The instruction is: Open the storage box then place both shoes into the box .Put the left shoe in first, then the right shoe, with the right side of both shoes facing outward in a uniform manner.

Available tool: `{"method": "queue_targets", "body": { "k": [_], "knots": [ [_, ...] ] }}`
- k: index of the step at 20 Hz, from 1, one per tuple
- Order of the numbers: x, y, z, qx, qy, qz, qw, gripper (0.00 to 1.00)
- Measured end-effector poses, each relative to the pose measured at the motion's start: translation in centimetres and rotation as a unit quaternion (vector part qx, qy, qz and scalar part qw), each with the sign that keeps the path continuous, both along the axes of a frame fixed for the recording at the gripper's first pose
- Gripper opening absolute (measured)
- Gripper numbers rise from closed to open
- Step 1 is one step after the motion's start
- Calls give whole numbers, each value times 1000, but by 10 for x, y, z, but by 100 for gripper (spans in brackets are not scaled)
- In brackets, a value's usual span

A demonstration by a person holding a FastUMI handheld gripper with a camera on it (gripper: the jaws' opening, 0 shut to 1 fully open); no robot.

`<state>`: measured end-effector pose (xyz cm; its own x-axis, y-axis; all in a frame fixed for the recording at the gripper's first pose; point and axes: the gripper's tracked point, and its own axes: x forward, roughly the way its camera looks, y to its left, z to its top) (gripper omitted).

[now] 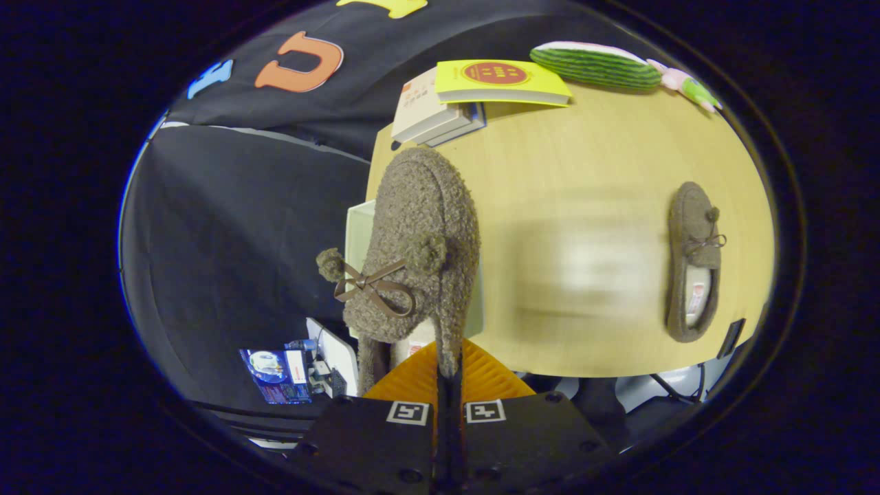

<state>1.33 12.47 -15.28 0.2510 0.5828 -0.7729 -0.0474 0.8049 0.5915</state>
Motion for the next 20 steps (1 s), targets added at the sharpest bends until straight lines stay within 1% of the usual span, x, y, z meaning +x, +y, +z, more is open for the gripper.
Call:
{"method": "queue_targets", "body": {
  "k": [4, 8, 13, 17, 20],
  "knots": [
    [2, 61, 27, 11, -3, 20, 1000, 6],
    [15, 121, 25, 4, 2, 28, 1000, 6],
    [41, 168, -14, -31, 8, 18, 999, 6],
    [48, 177, -60, -67, 27, 16, 997, 6],
    [56, 181, -82, -77, 40, 1, 996, 6]
  ]
}}
